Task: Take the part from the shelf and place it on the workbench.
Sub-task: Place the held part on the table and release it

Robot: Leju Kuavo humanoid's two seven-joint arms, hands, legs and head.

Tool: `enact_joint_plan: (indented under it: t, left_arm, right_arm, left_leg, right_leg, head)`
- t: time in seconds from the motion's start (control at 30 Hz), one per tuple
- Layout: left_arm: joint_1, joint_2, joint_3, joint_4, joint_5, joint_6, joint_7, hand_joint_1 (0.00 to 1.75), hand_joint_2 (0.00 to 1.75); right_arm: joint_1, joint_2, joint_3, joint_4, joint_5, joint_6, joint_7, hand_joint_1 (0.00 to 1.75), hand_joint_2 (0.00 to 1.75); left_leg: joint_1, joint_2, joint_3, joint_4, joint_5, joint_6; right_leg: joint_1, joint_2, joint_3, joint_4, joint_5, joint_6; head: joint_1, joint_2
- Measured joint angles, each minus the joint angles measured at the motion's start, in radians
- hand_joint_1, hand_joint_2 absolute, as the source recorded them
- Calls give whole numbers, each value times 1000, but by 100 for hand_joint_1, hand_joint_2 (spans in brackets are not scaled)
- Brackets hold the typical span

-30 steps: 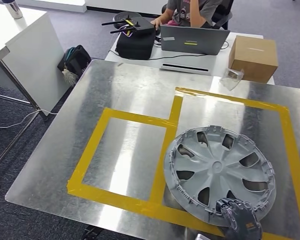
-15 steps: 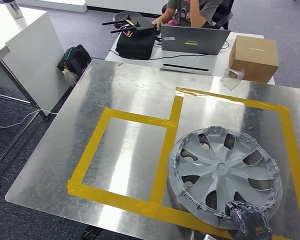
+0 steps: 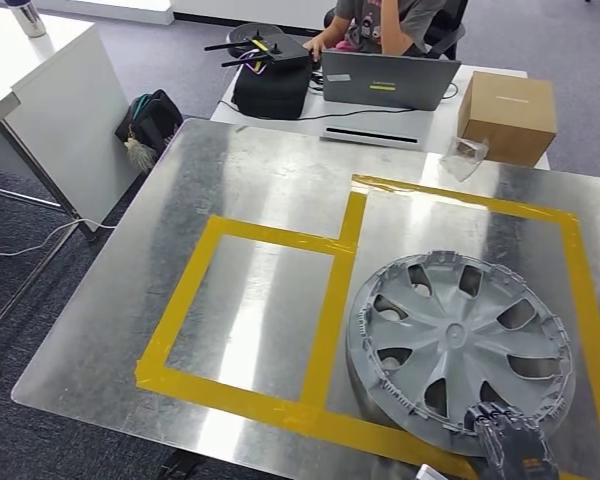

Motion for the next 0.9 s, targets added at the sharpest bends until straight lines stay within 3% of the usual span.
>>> enact_joint_plan:
  t: [0.07,0.33,0.47,0.7,0.9]
  left_arm:
    - [1,1,2,0,6,-1,-6,0,0]
    - [7,4,7,0,14,15,-13,0,0]
    - [11,4,9,0,18,22,-22,0,0]
    - [14,5,18,0,19,24,-30,0,0]
    - [15,5,24,0,20,27,-32,0,0]
  right_arm:
    - [2,3,-9,0,4,-2,-2,0,175]
    - [32,63,-79,-4,-55,-39,-77,0,175]
    - [54,111,-124,-17,-106,-59,-142,0,0]
    - [76,188,-175,-58,-246,-69,-288,0,0]
    - [79,226,-178,-94,-319,-85,-352,0,0]
  left_leg:
    - [0,0,0,0,0,0]
    - [0,0,0,0,0,0]
    - [0,0,-2,0,0,0]
    - [0,0,-2,0,0,0]
    - [0,0,-2,0,0,0]
  right_leg:
    - [0,0,0,0,0,0]
    - [0,0,1,0,0,1]
    - [0,0,5,0,0,0]
    - [0,0,5,0,0,0]
    - [0,0,-2,0,-1,0]
  head:
    - [0,0]
    - [0,0]
    - [0,0]
    - [0,0]
    - [0,0]
